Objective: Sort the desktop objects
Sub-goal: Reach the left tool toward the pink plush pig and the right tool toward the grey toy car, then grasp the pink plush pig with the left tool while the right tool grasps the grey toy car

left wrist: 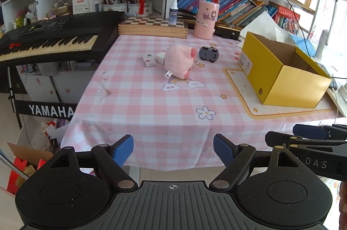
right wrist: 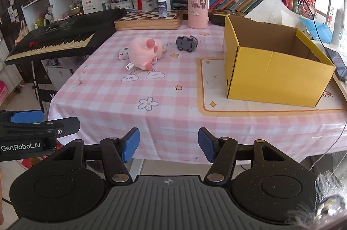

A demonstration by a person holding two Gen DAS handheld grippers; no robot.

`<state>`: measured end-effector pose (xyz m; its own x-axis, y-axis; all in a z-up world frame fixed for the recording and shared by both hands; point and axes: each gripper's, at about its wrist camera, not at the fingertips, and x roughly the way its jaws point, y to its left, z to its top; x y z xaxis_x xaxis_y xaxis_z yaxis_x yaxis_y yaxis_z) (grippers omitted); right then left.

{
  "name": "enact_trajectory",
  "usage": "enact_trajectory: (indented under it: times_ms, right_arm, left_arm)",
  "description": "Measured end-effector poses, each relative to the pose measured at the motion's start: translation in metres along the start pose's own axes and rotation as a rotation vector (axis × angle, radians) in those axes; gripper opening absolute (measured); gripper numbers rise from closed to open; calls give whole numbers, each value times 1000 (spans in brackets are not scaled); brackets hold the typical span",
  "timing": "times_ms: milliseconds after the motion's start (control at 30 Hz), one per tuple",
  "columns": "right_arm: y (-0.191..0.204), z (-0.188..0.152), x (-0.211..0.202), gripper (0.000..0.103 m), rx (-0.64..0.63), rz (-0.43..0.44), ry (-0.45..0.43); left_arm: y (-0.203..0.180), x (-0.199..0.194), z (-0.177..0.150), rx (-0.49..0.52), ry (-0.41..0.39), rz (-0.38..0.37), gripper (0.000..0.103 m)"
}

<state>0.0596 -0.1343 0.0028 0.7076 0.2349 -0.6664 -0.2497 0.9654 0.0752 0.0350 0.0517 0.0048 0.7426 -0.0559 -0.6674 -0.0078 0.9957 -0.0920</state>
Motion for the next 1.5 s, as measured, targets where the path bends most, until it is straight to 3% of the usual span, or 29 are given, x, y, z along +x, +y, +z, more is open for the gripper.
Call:
enact_trajectory:
  times_ms: [300, 533, 1200, 1500]
  right_arm:
    - [1, 17, 22, 54, -23, 17, -3]
    - [-5, 52, 57, 54, -27, 25, -14]
    - [-47, 165, 158, 54, 33, 40, -44]
    - [-59, 197, 211, 58, 46, 33, 19]
  left_arm:
    - [7, 16, 10, -21, -2, 13, 83]
    - [12, 44, 33, -21, 3, 28, 83]
    - [-7, 160, 119, 24, 31, 54, 84]
    - [-19, 213, 138, 57, 85, 40, 87]
